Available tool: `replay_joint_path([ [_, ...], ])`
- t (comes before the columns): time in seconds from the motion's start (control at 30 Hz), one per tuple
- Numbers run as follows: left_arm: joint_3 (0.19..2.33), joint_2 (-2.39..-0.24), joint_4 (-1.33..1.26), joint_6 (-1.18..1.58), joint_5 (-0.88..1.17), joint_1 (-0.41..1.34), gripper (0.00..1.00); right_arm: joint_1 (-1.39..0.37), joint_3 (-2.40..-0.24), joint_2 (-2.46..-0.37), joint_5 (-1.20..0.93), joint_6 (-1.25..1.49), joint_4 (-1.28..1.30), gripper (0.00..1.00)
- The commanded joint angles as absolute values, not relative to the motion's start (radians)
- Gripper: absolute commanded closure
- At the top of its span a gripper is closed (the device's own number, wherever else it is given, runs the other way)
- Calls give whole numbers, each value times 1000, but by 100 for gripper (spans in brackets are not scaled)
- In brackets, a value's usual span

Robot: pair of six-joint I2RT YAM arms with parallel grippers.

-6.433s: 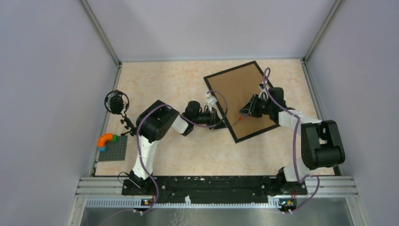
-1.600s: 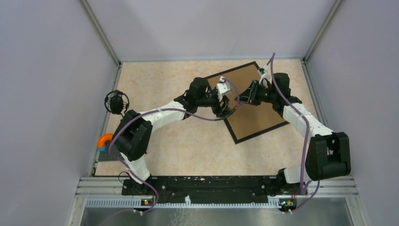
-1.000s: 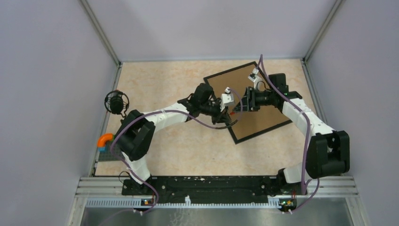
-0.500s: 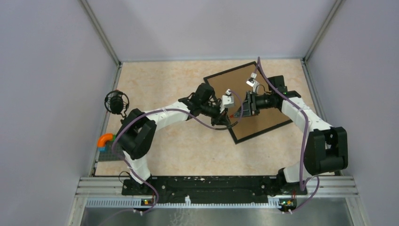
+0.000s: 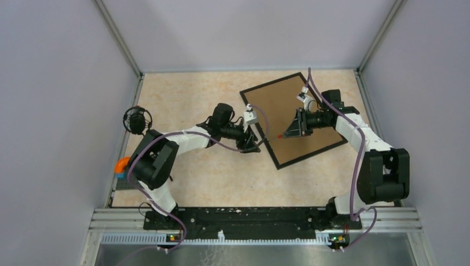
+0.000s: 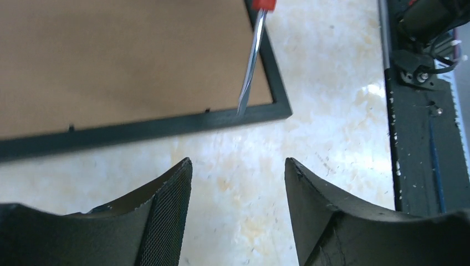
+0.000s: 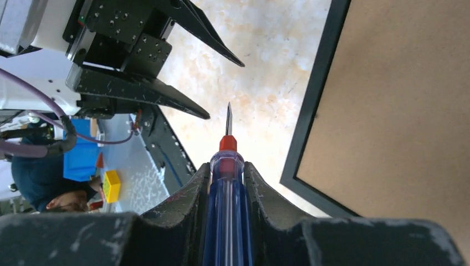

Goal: Take the photo out of the frame
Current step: Adjust the screwdriver, then release the photo frame item from the photo frame.

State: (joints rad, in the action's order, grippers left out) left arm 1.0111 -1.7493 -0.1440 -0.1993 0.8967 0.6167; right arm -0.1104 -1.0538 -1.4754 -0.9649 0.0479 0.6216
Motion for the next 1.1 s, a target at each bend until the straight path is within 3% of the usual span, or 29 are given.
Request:
replay_joint_path([
  [0.0, 916, -1731, -310, -121, 905, 603, 33, -96, -1083, -1565, -969, -146, 675, 100],
  [0.1, 885, -1770, -385, -87, 900, 602, 36, -74, -1151, -1674, -979, -257, 755, 100],
  [0.53, 911, -1950, -548, 33, 899, 616, 40, 64, -1248, -1880, -989, -253, 819, 100],
  [1.07, 989, -2055, -575, 62, 870, 643, 42, 52, -1268, -1962, -1032, -261, 856, 100],
])
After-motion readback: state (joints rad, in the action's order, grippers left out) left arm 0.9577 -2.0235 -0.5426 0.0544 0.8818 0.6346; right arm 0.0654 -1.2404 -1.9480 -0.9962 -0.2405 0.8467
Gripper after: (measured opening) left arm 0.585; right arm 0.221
